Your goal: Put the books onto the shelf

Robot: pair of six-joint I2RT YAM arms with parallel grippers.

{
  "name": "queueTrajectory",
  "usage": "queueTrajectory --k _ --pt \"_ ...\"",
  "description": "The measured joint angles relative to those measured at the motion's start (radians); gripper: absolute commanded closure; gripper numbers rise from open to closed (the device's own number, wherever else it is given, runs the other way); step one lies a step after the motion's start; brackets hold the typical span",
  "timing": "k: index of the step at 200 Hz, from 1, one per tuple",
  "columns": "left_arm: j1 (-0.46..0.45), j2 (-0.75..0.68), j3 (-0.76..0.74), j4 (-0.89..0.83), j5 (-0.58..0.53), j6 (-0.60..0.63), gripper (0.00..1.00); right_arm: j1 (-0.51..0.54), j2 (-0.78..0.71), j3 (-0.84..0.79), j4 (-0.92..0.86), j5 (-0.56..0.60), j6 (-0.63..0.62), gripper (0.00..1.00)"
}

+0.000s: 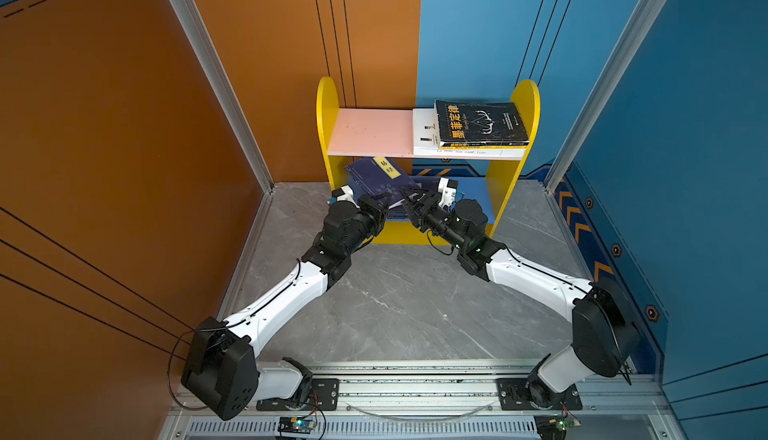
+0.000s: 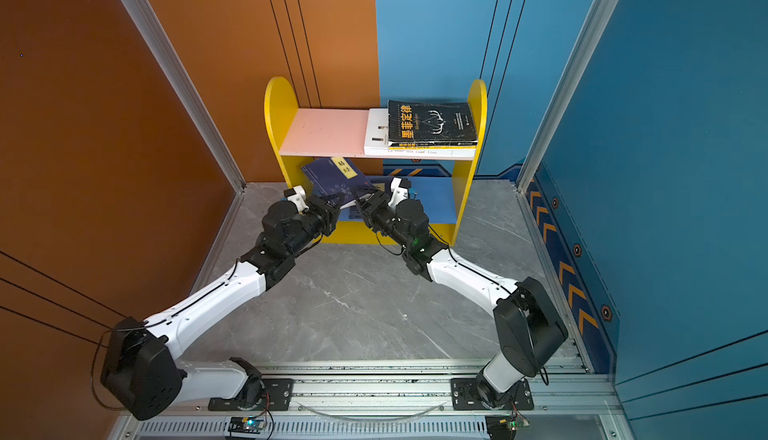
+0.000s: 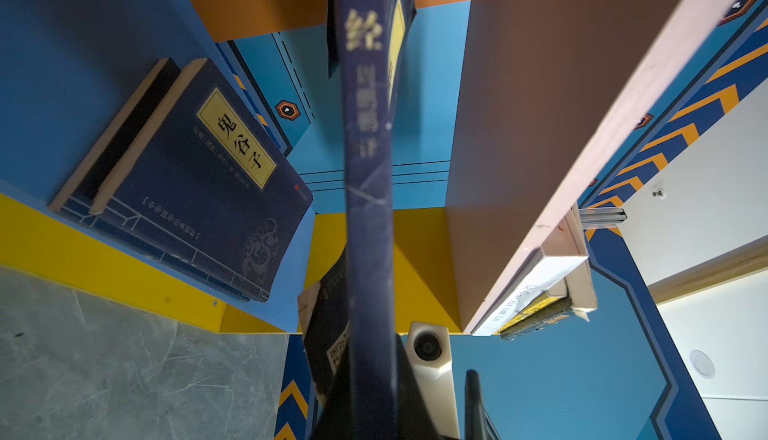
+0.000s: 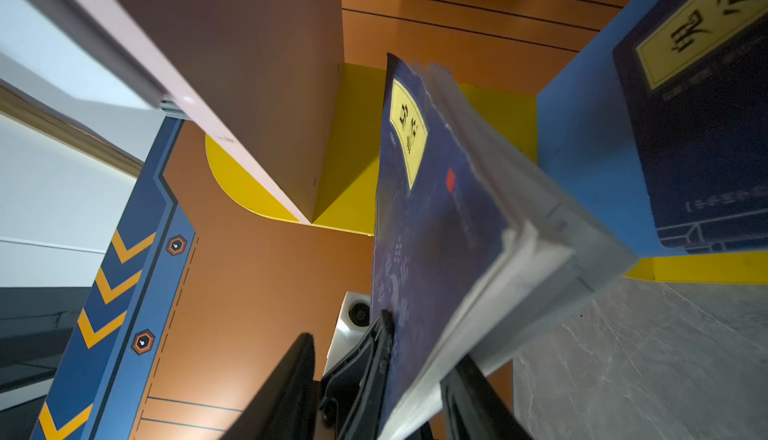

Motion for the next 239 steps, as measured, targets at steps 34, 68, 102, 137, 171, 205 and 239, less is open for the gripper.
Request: queueTrajectory --k 34,68,102,137,171,205,239 --pt "0.000 0.001 0.000 0.003 0.005 0.004 1.00 0.000 -0.032 -0.035 -0.059 -0.004 0.009 0.41" --pt "0.000 0.023 0.018 0.006 0.027 0.005 1.00 0.001 -0.108 -0.069 -0.188 -0.008 -0.017 0.26" --pt "-0.006 0.051 0.049 0.008 0.042 0.005 1.00 -0.005 -0.119 -0.070 -0.178 0.002 -0.028 0.26" --pt "-0.026 0.061 0.051 0.010 0.050 0.004 1.00 -0.017 -0.053 -0.027 -0.153 0.001 -0.029 0.32" --pt "-0.037 0.066 0.051 0.023 0.049 0.003 1.00 -0.026 -0.020 -0.001 -0.138 0.001 -0.029 0.49" --pt "-0.044 0.079 0.055 0.027 0.049 -0.008 0.97 -0.039 -0.015 0.010 -0.114 0.001 -0.031 0.82" --pt "-0.044 0.090 0.058 0.037 0.055 -0.010 0.71 -0.066 -0.015 0.010 -0.109 -0.032 -0.027 1.00"
